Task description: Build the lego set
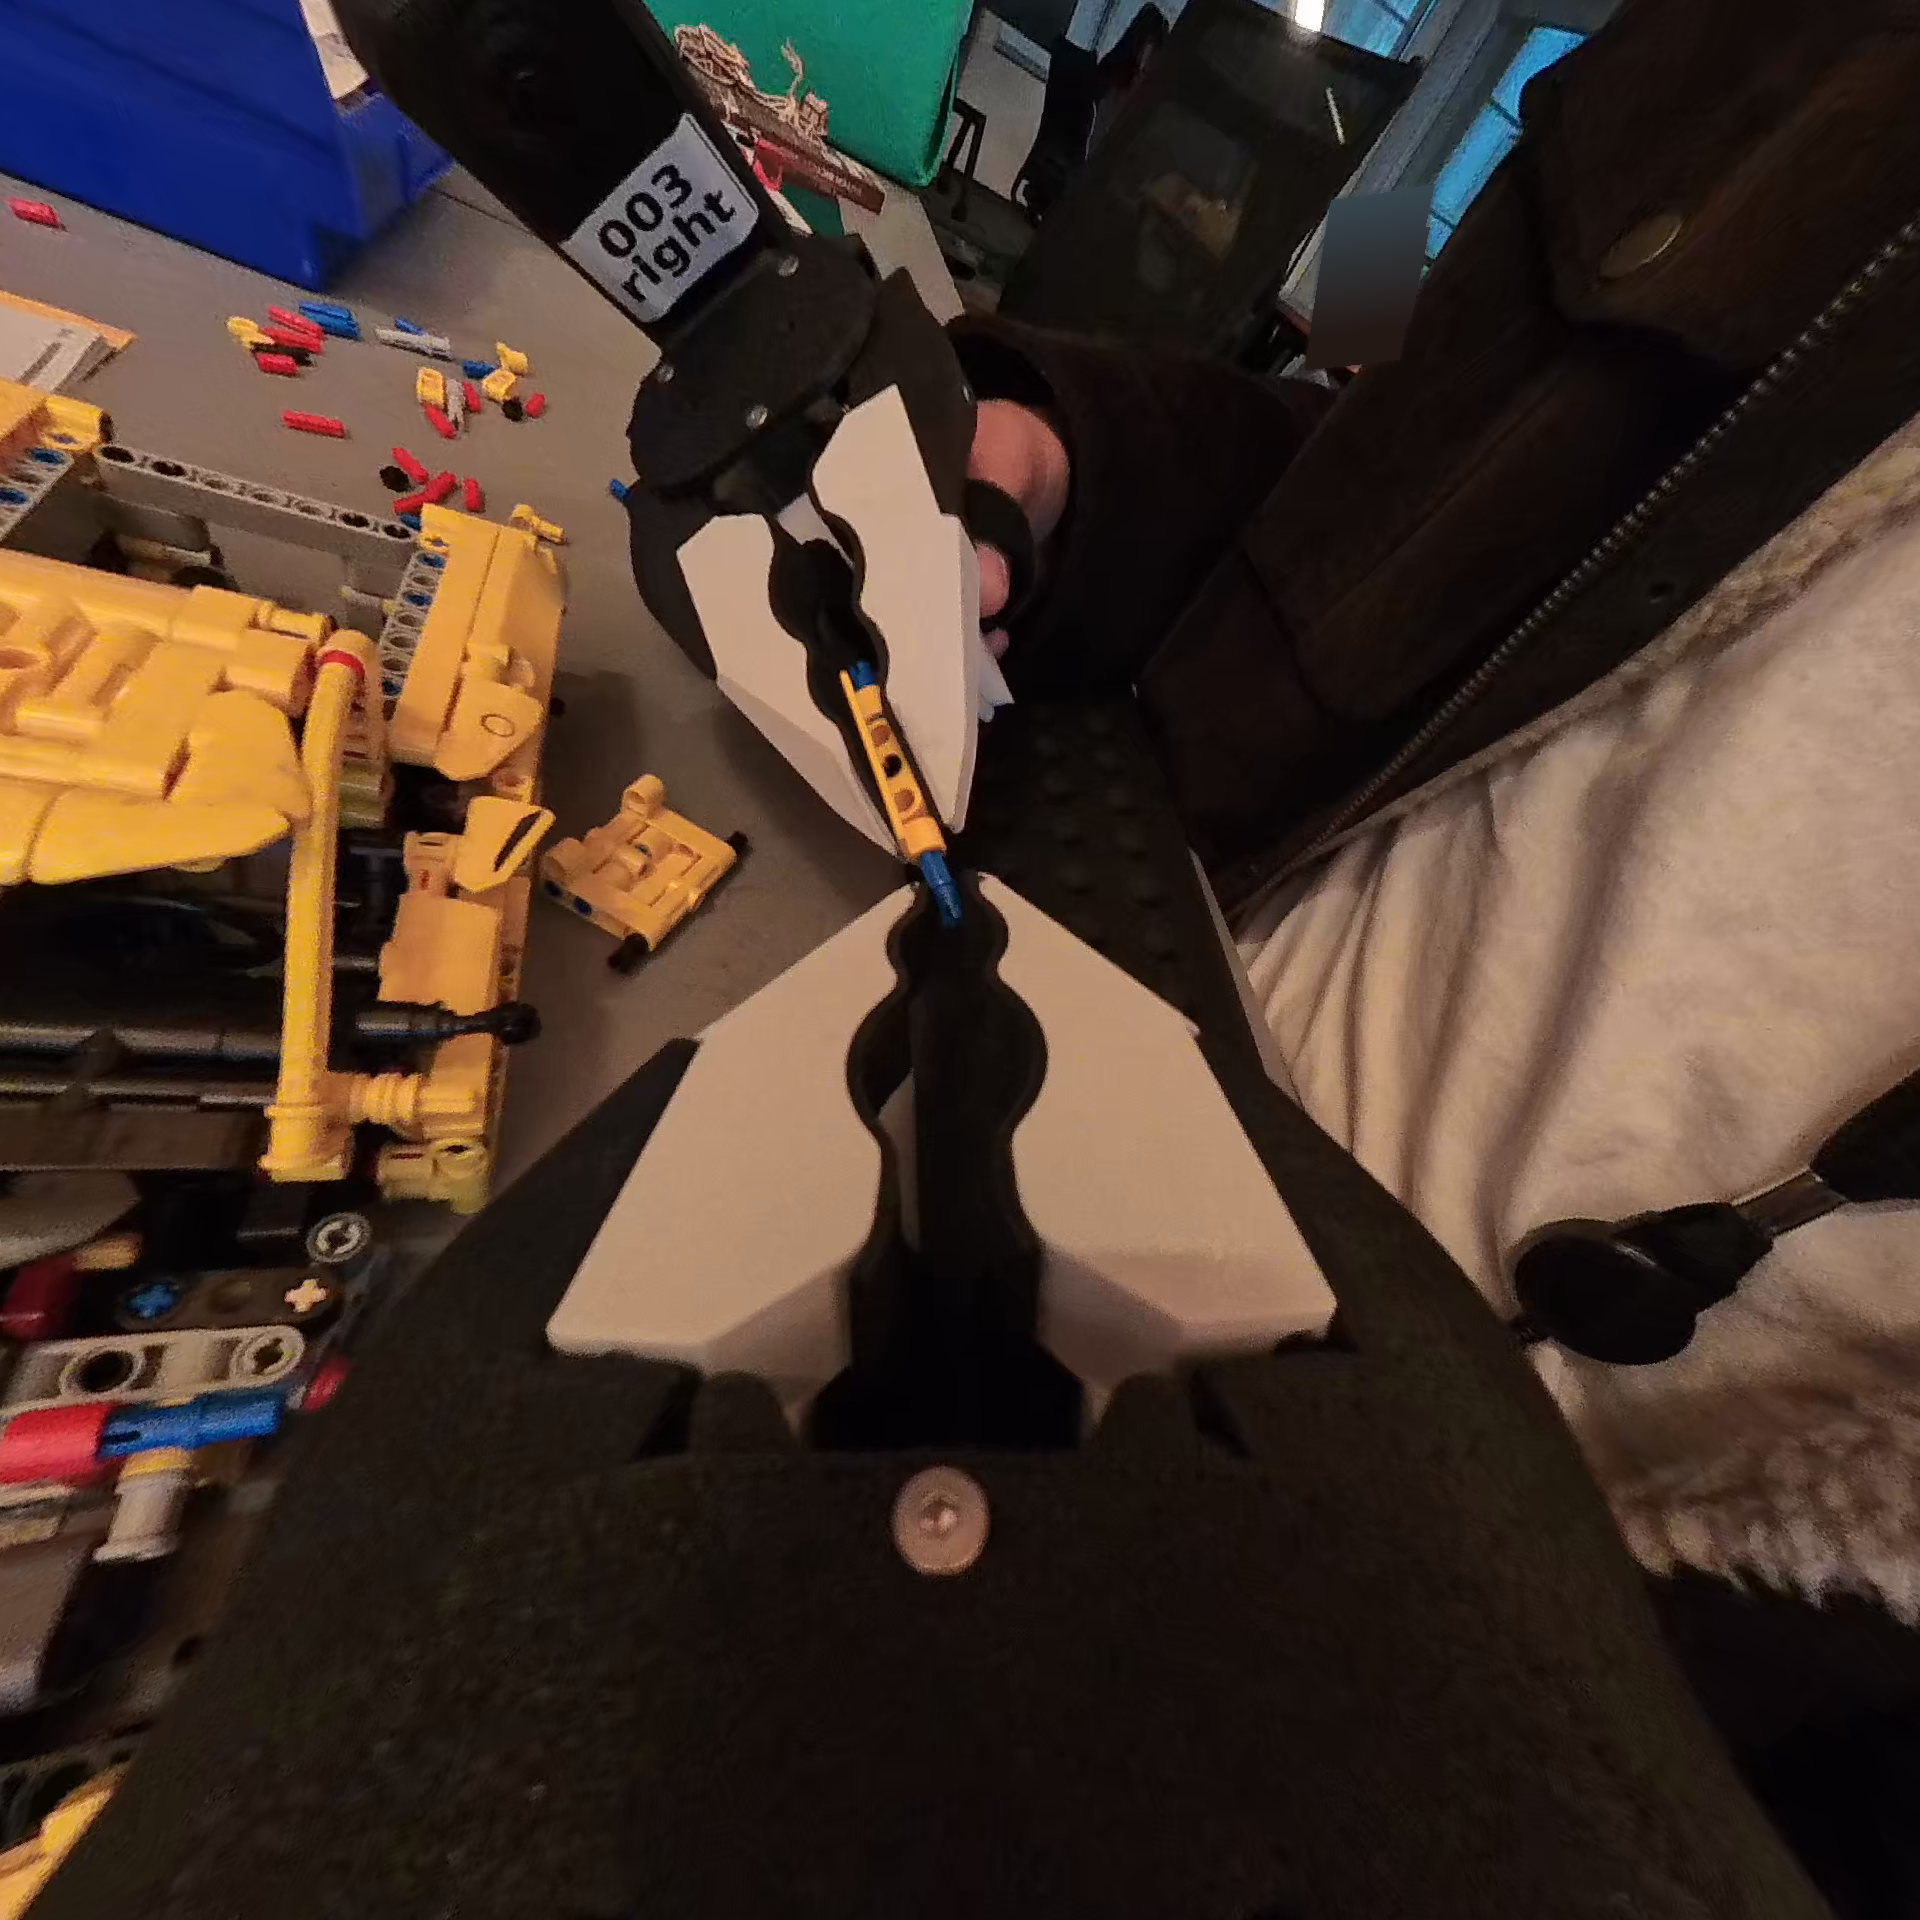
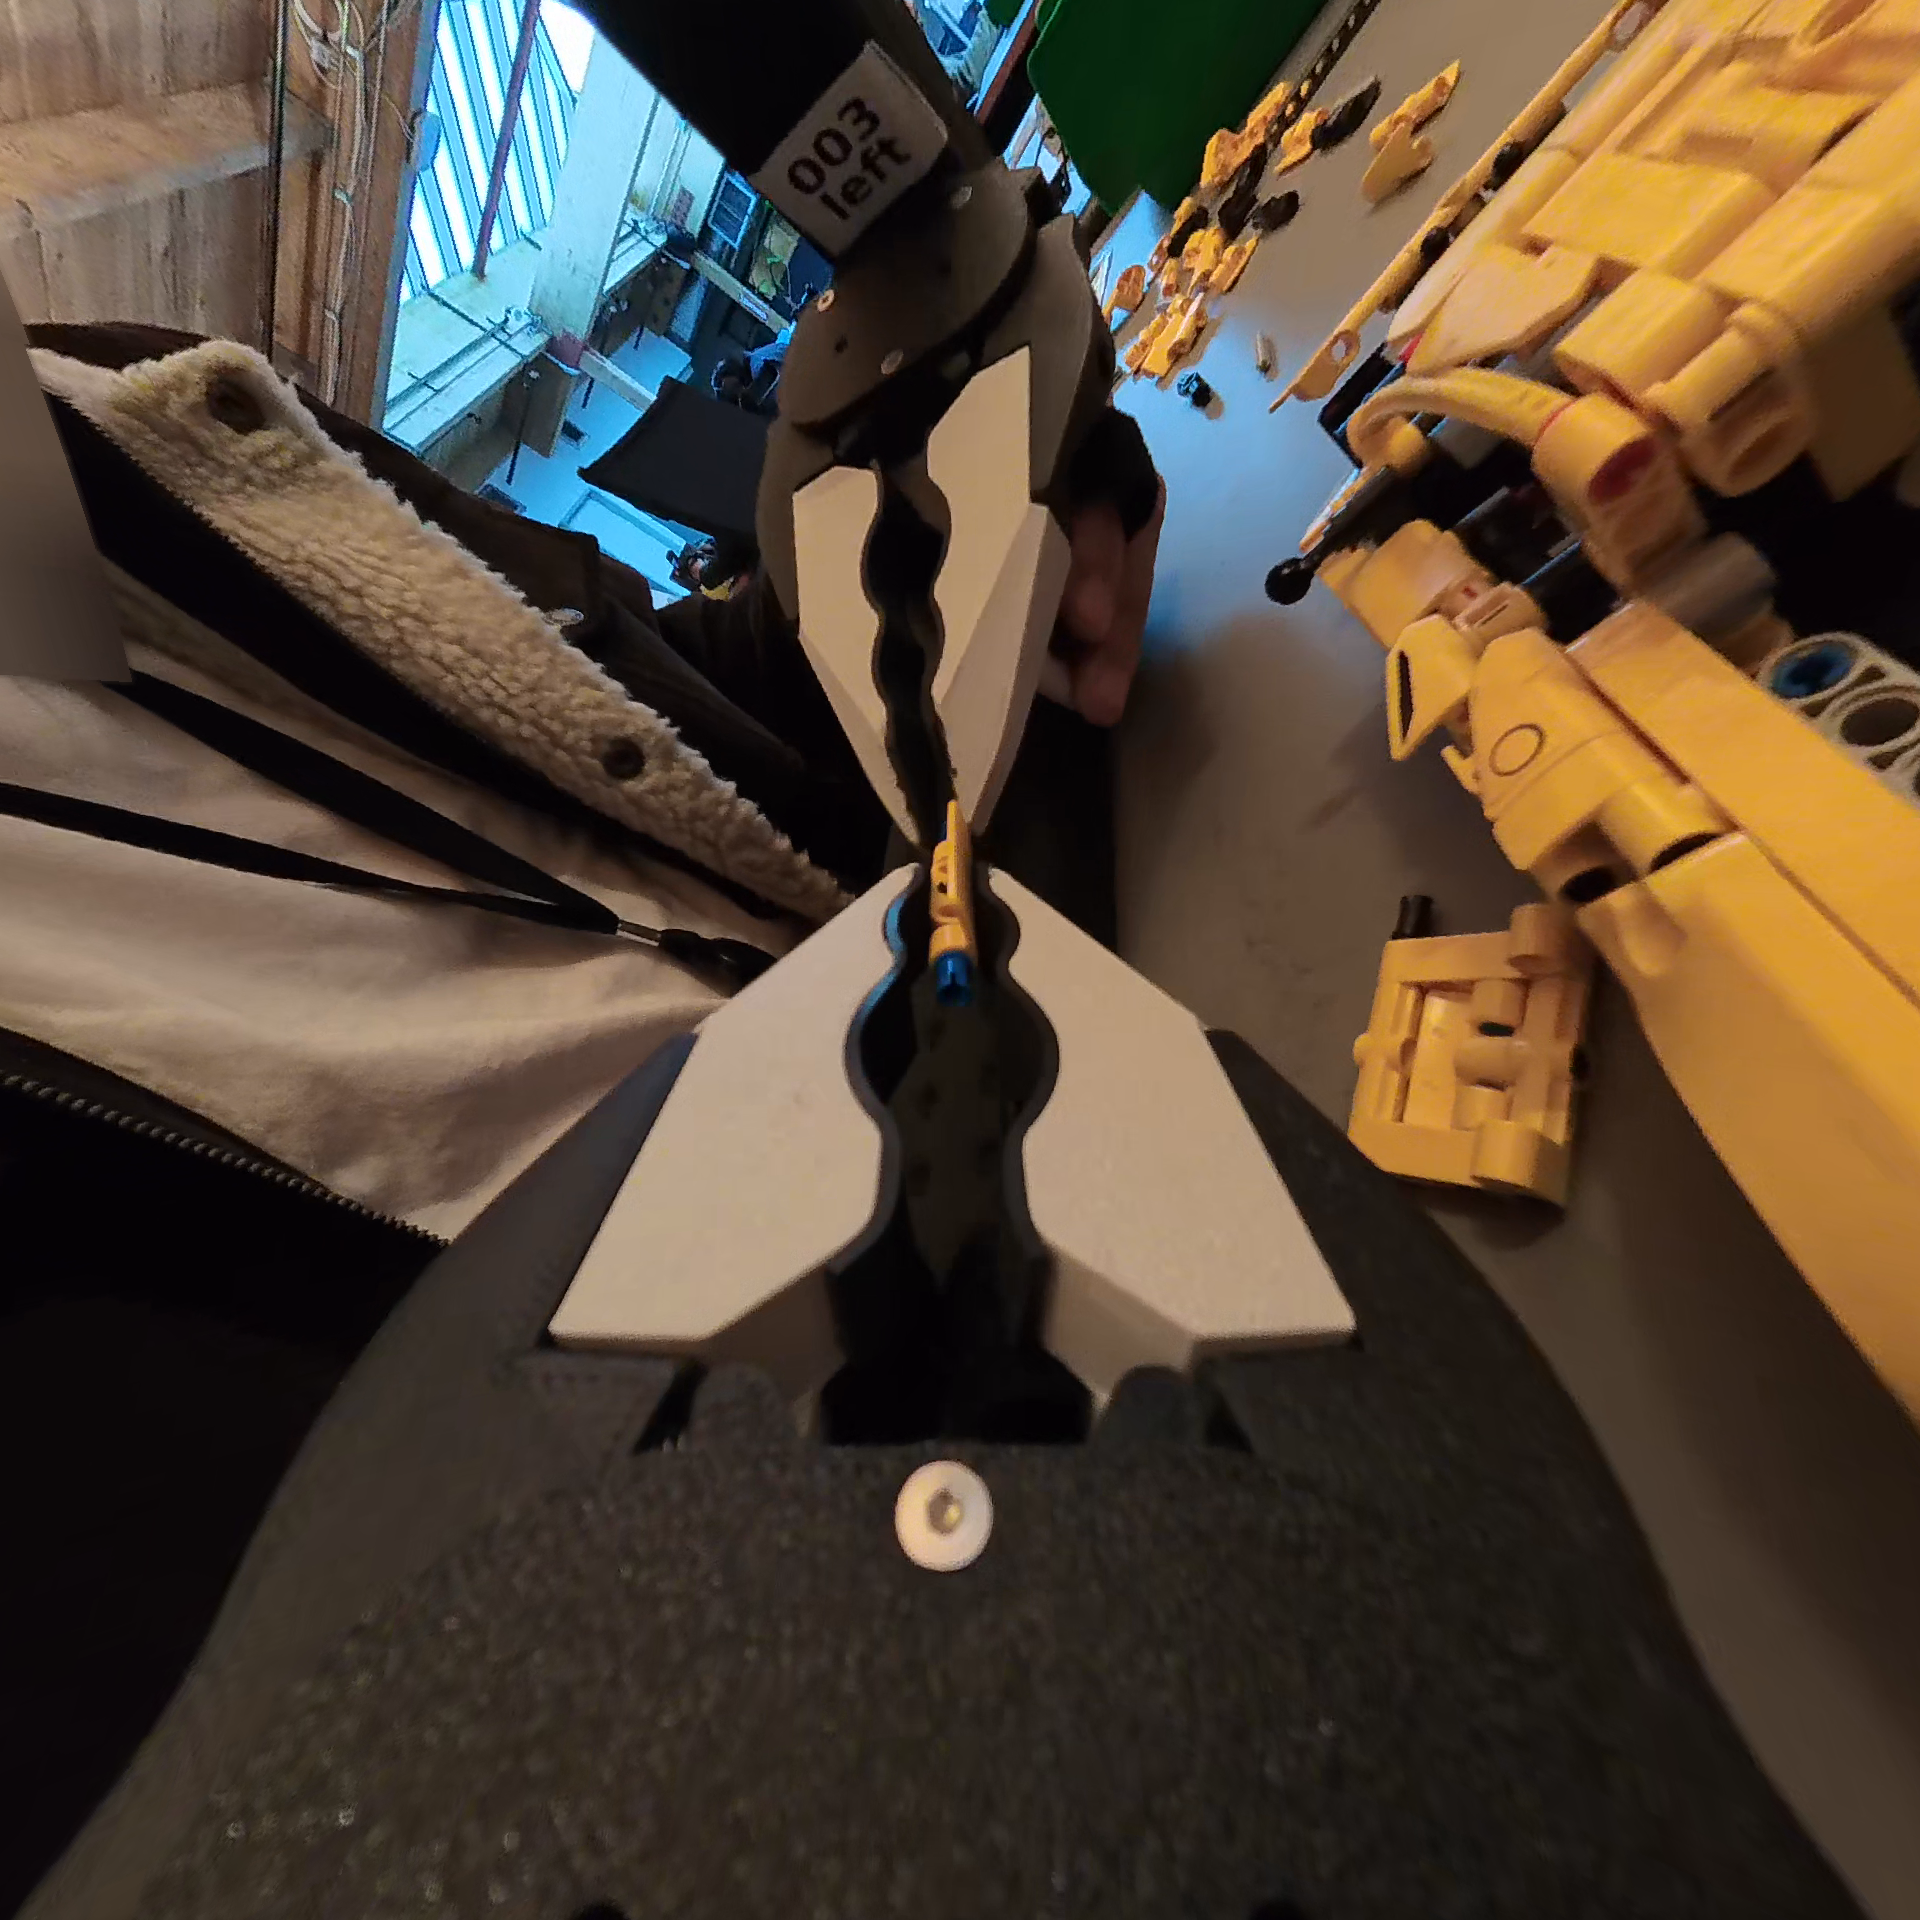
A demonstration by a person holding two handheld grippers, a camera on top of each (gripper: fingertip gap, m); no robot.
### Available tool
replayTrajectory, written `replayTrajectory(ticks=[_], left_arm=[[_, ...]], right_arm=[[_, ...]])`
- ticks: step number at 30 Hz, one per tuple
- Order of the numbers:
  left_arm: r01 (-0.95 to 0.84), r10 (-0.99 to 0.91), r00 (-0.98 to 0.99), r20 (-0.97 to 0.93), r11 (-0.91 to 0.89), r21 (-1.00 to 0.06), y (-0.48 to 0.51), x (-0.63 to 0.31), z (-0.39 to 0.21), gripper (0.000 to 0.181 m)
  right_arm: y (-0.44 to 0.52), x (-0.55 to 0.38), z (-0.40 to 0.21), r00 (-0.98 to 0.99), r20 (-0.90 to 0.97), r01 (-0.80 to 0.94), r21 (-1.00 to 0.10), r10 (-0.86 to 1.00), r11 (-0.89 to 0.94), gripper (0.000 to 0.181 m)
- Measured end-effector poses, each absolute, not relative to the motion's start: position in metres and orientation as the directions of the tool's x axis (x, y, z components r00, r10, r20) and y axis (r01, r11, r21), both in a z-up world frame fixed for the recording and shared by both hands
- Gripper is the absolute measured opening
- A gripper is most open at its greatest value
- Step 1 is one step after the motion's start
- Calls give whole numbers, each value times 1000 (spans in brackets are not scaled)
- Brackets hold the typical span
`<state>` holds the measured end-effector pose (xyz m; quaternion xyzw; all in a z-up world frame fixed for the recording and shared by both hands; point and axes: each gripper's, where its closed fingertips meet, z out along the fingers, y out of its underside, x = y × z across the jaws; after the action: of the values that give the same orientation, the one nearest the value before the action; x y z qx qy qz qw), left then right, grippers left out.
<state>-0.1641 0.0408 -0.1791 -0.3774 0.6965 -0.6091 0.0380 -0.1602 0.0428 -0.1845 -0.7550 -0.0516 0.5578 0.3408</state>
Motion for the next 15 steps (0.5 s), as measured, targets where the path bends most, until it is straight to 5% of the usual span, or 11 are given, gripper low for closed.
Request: replayTrajectory(ticks=[15], left_arm=[[-531, -552, -712, 434, 19, -847, 38, -169, -188, 3]], right_arm=[[42, -167, -190, 398, -795, -260, -576, 458, -775, 6]])
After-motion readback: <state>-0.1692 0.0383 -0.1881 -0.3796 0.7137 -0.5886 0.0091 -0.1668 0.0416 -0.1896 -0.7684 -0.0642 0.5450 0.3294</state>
